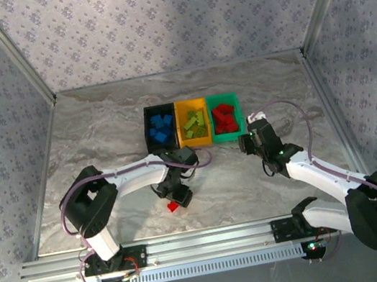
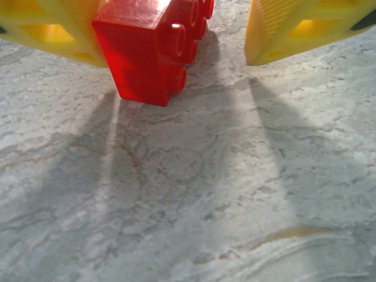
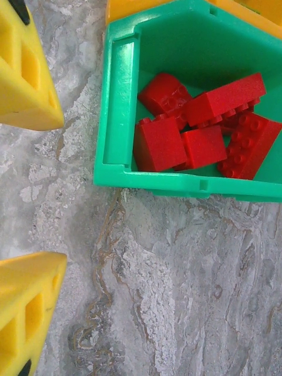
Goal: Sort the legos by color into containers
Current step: Pick up the lego from the middle-left of the table.
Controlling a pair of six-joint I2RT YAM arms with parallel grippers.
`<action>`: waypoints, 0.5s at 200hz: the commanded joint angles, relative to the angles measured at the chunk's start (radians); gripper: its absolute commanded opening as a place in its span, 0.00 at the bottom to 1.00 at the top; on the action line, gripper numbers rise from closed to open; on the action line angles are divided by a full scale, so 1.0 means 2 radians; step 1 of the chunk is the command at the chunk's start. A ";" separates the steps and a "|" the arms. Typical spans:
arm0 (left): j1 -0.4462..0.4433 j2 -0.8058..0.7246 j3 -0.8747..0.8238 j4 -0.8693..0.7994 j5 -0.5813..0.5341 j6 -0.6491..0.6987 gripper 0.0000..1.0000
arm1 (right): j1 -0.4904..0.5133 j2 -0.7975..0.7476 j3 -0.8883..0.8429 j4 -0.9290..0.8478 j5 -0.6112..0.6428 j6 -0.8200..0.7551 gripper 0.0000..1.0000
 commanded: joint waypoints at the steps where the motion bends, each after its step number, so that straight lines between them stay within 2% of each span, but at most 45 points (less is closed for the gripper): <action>1: -0.006 0.004 0.011 -0.014 0.003 0.003 0.51 | -0.003 0.001 -0.001 0.005 -0.003 0.009 0.59; 40: -0.014 -0.007 0.010 -0.005 -0.012 -0.003 0.27 | -0.005 0.001 0.000 0.006 -0.004 0.009 0.59; 100: -0.017 -0.041 0.016 0.035 -0.045 -0.020 0.07 | -0.006 0.002 -0.001 0.005 -0.005 0.011 0.59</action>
